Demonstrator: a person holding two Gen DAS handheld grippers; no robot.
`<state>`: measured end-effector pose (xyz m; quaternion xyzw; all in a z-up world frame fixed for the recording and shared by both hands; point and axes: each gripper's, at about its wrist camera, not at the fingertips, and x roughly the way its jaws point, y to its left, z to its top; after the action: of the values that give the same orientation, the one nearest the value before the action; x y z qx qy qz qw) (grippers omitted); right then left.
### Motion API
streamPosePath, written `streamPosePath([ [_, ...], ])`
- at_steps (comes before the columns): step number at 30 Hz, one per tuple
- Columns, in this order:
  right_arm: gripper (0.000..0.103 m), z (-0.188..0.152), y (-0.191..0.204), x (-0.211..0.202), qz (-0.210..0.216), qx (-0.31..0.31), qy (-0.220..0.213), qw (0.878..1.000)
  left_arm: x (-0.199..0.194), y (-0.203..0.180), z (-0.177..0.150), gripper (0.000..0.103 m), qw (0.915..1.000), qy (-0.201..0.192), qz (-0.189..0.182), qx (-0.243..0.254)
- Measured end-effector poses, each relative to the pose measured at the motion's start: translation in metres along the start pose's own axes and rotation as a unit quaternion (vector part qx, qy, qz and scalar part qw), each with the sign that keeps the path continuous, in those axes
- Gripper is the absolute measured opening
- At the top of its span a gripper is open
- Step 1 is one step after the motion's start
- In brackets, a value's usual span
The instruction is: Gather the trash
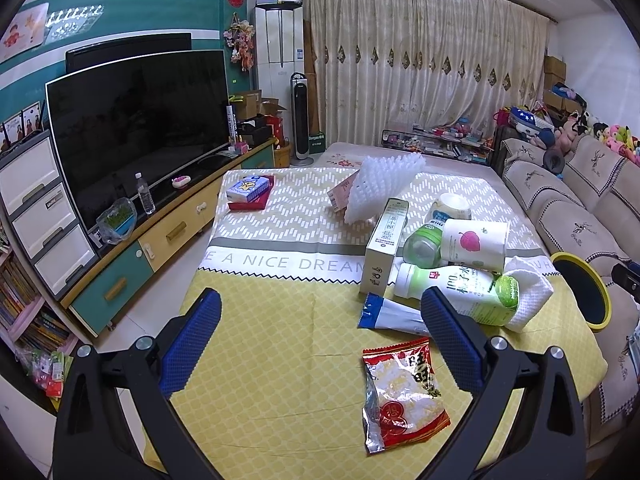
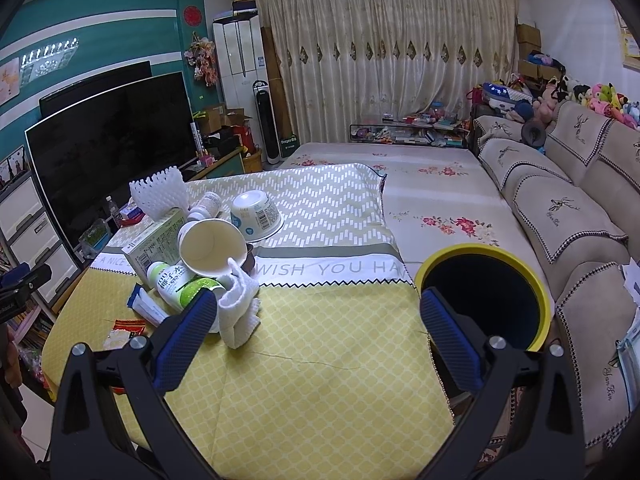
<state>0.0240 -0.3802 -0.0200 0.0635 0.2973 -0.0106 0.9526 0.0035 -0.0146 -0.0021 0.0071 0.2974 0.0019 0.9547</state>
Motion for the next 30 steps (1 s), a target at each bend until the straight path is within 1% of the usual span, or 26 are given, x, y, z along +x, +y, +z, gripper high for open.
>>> streamPosePath([
  [15,0.097,-0.003,-0.003,0.004,-0.002,0.004,0.005,1.000,0.002,0.000,-0.002,0.098,1.0000,0.003,0.002,0.001],
  [20,0.097,-0.003,-0.004,0.011,-0.002,0.003,0.012,1.000,0.010,0.001,-0.001,0.098,1.0000,0.007,0.004,0.003],
  [24,0.097,0.005,-0.004,0.024,0.016,0.009,0.013,1.000,0.026,0.009,0.013,0.098,0.9999,0.005,0.011,0.001],
  [27,0.097,0.017,0.000,0.040,0.036,0.005,0.024,0.999,0.040,0.016,0.028,0.098,0.9998,-0.004,0.018,-0.005],
  [30,0.097,0.033,0.010,0.057,0.070,-0.011,0.027,0.997,0.056,0.021,0.042,0.098,0.9994,-0.014,0.032,-0.007],
])
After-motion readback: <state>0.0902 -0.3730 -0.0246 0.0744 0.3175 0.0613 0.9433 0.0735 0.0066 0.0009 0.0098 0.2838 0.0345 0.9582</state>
